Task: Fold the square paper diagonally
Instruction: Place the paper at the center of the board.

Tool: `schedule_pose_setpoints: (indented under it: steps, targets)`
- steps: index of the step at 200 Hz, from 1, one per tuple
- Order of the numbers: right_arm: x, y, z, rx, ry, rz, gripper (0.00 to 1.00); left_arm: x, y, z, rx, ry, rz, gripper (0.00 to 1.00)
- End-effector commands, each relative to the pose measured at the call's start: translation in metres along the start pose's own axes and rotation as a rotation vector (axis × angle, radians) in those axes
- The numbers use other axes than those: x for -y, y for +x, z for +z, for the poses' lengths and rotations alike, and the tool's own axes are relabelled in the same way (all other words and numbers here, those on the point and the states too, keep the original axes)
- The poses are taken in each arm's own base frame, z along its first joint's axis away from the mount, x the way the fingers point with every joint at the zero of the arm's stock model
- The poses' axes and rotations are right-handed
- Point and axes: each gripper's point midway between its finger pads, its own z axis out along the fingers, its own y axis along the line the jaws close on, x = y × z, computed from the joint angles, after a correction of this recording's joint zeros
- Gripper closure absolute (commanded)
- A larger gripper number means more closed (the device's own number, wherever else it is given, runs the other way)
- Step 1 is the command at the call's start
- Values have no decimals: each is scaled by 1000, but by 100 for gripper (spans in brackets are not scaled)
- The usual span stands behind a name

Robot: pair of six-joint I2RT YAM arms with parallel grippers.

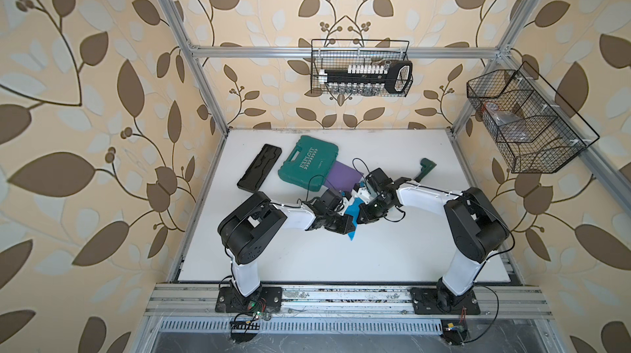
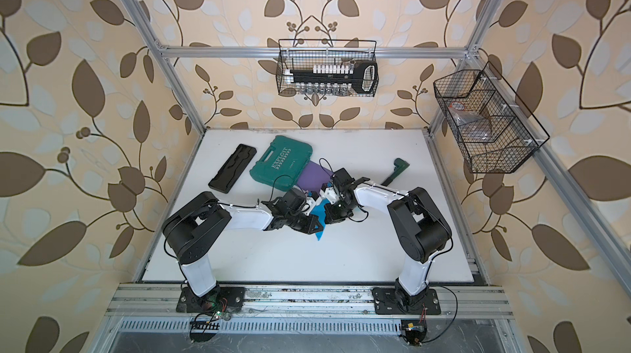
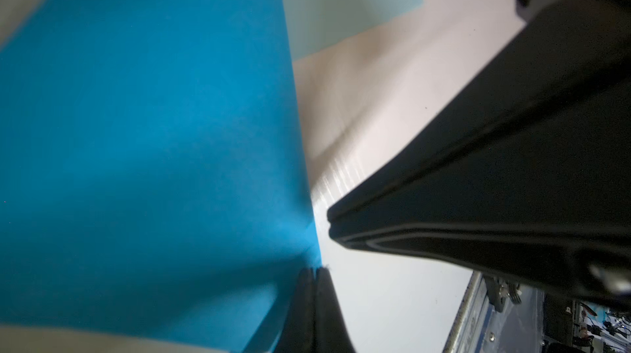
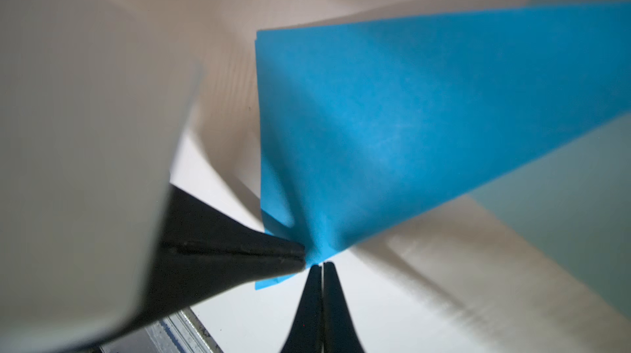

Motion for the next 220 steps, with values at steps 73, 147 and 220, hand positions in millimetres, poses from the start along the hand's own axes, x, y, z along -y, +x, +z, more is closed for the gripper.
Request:
schedule_pose_setpoints:
  steps: [73,147,220]
  targets:
    - [-5,-7,13,-18,-38,33,100,-13,22,0,-66,-61,-15,100]
    - [11,-12,18,-22,23,87,100,-13,24,-1,-69,-59,-17,100]
    - [40,-27,12,23,83,186,100,-11,31,-3,-76,-36,-23,100]
